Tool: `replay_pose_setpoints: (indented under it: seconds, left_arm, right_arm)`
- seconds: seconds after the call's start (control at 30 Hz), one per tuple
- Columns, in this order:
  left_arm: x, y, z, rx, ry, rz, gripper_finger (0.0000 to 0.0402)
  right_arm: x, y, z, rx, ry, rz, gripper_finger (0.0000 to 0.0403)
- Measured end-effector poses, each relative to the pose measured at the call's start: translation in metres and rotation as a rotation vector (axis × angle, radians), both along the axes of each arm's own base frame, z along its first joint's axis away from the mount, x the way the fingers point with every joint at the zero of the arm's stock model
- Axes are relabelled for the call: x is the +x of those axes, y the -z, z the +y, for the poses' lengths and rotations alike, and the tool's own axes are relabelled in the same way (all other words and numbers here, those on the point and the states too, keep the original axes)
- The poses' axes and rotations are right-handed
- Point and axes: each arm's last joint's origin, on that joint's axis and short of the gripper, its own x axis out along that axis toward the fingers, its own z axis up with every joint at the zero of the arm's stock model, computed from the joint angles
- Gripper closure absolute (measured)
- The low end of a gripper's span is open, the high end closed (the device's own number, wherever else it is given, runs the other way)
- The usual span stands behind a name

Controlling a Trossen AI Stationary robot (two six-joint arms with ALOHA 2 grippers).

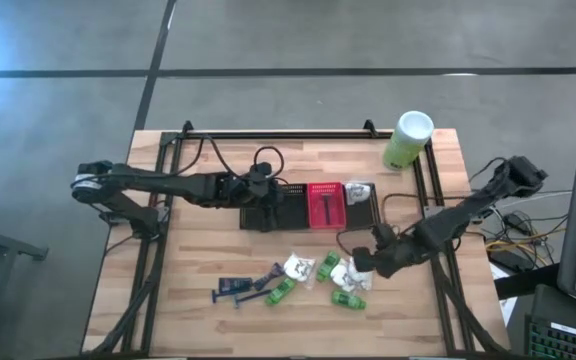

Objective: Pick & Place Travel size toiletries
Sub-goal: Put the white cotton pack into the right black basket

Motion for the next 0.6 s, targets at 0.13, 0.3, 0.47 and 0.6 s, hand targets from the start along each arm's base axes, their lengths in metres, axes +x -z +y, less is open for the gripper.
replay_pose_setpoints:
  seconds: [0.13,0.3,0.47,0.6]
  left_arm:
    - [-0.004,0.009,0.0,-0.005,-0.001,0.055,0.0211]
    - [-0.01,0.017,0.0,-0.011,-0.003,0.13,0.0211]
    - [-0.014,0.029,-0.001,-0.015,-0.004,0.165,0.0211]
    - [-0.018,0.038,-0.001,-0.023,0.001,0.201,0.0211]
  right_arm:
    - [0.018,0.001,0.007,-0.055,0.008,0.14,0.0153]
    - [0.039,-0.008,0.014,-0.113,0.026,0.26,0.0137]
    - [0.057,0.004,0.026,-0.054,-0.002,0.291,0.0136]
    - [0.065,0.013,0.032,-0.041,0.05,0.272,0.0149]
